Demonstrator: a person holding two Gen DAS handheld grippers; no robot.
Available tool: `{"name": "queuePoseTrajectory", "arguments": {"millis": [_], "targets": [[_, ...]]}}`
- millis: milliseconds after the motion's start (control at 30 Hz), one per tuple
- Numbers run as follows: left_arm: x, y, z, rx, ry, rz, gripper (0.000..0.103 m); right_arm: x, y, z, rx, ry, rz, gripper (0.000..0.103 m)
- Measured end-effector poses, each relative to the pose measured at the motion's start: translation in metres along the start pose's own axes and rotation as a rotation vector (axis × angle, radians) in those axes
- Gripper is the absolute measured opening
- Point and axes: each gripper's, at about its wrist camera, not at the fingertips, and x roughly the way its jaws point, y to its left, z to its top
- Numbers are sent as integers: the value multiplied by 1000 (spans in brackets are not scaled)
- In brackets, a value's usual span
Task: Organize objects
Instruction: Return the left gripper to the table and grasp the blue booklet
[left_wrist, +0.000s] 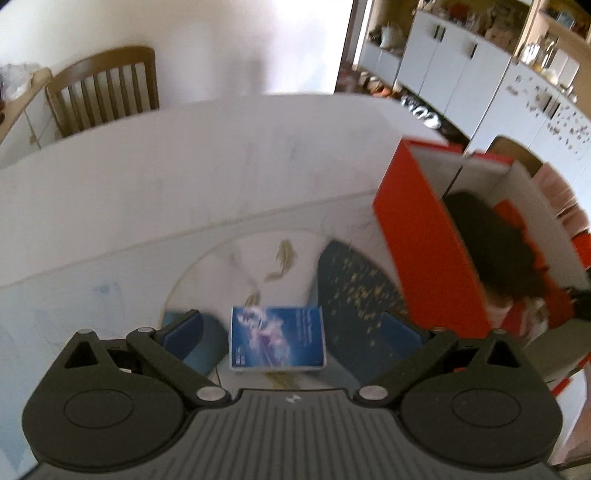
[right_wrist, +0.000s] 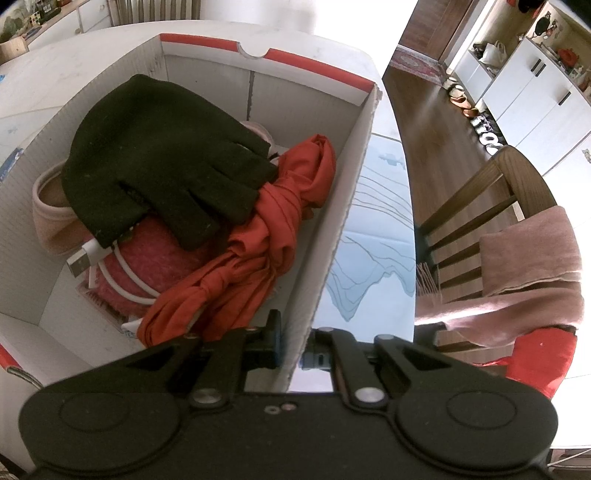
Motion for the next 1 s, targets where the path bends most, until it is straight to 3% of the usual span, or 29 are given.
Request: {"name": "queuePoseTrajectory", "arguments": {"millis": [633, 867, 900, 1000], "targets": [[69, -4, -18, 25, 137, 131, 103, 1, 0, 0, 2, 5, -3, 7], [70, 0, -19, 11, 127, 144, 102, 1, 0, 0, 2, 5, -3, 7], [69, 0, -19, 9, 123, 149, 99, 1, 0, 0, 2, 5, -3, 7], [69, 2, -18, -6, 120, 142, 79, 1, 0, 0, 2, 5, -3, 7]]}}
